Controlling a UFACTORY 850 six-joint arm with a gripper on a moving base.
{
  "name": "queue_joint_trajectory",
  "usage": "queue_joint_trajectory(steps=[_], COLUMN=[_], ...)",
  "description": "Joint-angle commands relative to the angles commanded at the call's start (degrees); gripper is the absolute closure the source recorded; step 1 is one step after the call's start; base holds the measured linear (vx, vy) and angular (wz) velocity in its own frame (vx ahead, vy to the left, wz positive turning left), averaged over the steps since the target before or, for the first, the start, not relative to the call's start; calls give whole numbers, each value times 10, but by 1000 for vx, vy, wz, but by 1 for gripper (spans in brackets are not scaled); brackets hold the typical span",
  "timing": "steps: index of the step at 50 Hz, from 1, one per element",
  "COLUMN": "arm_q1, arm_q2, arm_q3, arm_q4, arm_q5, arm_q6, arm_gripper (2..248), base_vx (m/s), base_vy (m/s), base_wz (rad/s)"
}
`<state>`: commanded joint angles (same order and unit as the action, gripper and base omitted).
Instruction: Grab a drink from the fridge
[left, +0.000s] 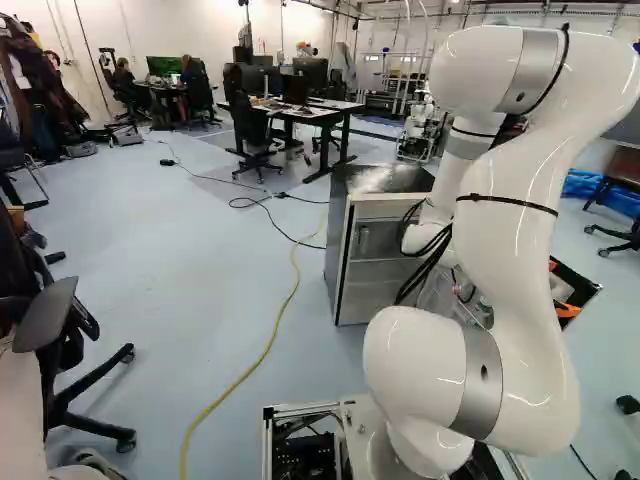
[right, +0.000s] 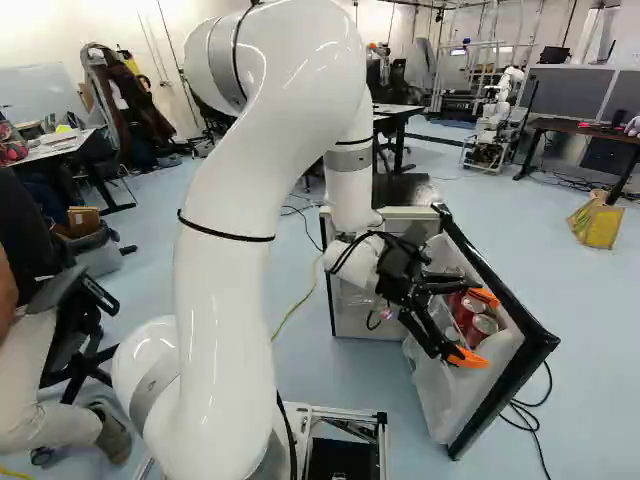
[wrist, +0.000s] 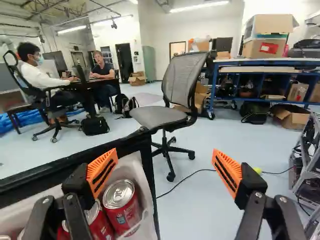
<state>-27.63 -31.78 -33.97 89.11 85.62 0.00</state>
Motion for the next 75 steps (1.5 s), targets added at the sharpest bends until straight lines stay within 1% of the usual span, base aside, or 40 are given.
queue_joint_trajectory(steps=[11,20,31,46,63,69,75], arm_q1=[19,40,72,122,184,203,217], arm_q2=[21,39,58,83,102,104,100], arm_q3=[49,87,130,181,217,219,213], arm_q4=[-33,-65,-105,-162,-227,-250,-273], arm_q5=[0,0,0,0,0,0,0], arm_q6=[0,0,0,0,0,0,0], arm_gripper=[3,3,3,3,3,3,3], base_vx=[0,0,0,0,0,0,0], base_vy=[0,0,0,0,0,0,0], base_wz=[0,0,0,0,0,0,0])
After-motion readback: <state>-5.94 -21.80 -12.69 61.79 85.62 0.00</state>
